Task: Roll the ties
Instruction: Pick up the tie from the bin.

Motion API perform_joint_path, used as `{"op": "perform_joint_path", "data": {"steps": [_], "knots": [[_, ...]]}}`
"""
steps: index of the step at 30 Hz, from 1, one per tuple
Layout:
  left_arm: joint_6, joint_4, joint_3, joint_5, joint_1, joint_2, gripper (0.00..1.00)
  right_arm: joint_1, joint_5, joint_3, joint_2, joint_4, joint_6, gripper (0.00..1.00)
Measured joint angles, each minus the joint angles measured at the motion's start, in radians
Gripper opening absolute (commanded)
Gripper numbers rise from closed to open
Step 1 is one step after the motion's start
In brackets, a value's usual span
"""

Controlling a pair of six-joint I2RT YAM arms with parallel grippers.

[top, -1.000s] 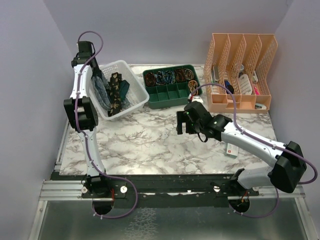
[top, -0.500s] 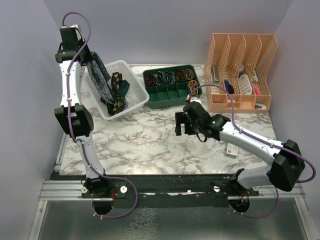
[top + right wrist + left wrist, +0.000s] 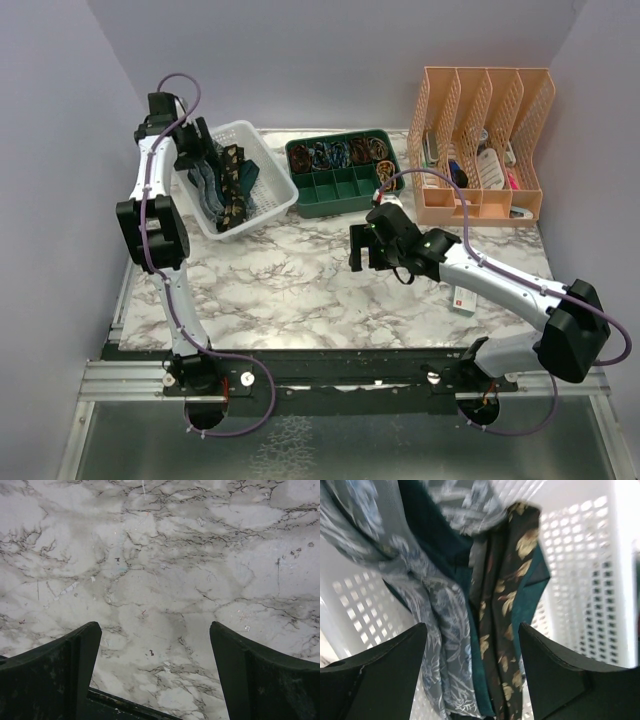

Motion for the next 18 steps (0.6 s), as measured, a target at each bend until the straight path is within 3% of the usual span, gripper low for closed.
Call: {"op": "perform_joint_path", "data": {"steps": [4,11,15,18], "knots": [[0.013,-0.013,-0.086,-0.062,-0.013,-0.009,0.69,0.0,-0.008,0.0,0.004,0.003,0.001,0.96],[0.017,-0.014,-0.092,-0.145,-0.016,-0.009,0.61,0.0,-0.019,0.003,0.066,0.003,0.0,0.96],[0.021,-0.023,-0.092,-0.156,-0.015,-0.008,0.66,0.0,-0.019,0.004,0.069,-0.001,0.0,0.96],[0.027,-0.033,-0.092,-0.154,-0.015,-0.006,0.65,0.0,-0.019,0.005,0.069,-0.001,-0.003,0.96]]}}
